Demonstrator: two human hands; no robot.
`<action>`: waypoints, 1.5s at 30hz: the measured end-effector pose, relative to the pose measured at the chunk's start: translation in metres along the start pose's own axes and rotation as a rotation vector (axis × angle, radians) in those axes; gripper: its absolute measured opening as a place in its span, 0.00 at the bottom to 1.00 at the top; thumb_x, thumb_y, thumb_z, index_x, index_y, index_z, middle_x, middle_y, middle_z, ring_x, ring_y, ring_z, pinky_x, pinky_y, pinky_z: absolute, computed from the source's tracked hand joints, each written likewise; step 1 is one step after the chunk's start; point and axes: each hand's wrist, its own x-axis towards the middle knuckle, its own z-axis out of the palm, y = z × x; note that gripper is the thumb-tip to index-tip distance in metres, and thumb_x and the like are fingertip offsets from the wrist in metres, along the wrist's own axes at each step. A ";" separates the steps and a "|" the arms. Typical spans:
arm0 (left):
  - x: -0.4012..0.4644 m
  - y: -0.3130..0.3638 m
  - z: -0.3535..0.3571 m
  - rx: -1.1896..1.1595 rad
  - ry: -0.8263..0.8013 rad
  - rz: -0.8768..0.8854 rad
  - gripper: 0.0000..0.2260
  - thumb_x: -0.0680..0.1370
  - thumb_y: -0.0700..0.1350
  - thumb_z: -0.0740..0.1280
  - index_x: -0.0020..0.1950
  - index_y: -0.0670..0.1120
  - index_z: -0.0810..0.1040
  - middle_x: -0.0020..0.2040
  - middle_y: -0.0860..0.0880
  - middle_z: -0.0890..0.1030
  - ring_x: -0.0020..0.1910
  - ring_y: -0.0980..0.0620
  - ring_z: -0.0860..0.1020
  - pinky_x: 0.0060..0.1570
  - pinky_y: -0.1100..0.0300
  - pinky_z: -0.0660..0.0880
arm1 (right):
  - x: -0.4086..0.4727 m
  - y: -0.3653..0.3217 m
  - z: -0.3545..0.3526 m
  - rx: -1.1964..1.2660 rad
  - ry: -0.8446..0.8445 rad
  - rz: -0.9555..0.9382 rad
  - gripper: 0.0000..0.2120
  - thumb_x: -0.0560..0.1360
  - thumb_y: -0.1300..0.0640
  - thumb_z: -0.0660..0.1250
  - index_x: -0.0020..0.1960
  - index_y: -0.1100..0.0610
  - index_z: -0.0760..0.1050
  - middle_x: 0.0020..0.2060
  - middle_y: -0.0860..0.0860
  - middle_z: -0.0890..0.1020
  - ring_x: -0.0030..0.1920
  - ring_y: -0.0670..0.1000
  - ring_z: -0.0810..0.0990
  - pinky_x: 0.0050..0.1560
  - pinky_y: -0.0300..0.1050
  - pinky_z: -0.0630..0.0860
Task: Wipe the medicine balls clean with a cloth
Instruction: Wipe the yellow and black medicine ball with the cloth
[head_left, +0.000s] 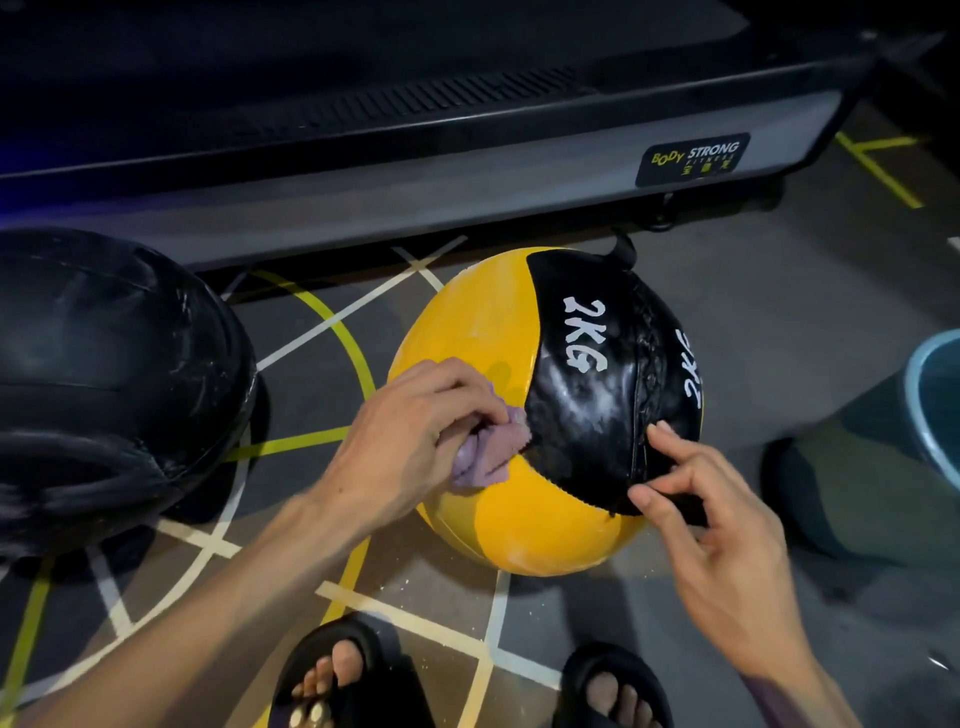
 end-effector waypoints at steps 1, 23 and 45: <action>0.007 -0.003 -0.002 -0.003 0.018 -0.014 0.09 0.79 0.39 0.67 0.52 0.50 0.85 0.54 0.54 0.81 0.53 0.49 0.80 0.49 0.47 0.78 | -0.003 -0.001 -0.001 -0.008 -0.017 -0.020 0.06 0.76 0.59 0.71 0.42 0.56 0.77 0.65 0.45 0.79 0.70 0.44 0.75 0.37 0.36 0.81; 0.036 0.033 -0.024 -0.350 0.058 -0.112 0.07 0.78 0.39 0.73 0.52 0.49 0.86 0.51 0.54 0.83 0.55 0.50 0.81 0.48 0.58 0.77 | 0.034 -0.059 -0.016 -0.243 -0.078 -0.132 0.09 0.79 0.45 0.69 0.53 0.51 0.79 0.47 0.42 0.81 0.51 0.44 0.80 0.53 0.50 0.77; -0.038 0.064 0.000 -0.241 0.126 -0.172 0.11 0.81 0.51 0.71 0.62 0.52 0.82 0.60 0.57 0.82 0.62 0.56 0.78 0.62 0.60 0.72 | 0.072 -0.074 0.004 0.015 -0.008 0.152 0.07 0.74 0.60 0.75 0.50 0.53 0.80 0.42 0.48 0.85 0.43 0.47 0.84 0.43 0.40 0.81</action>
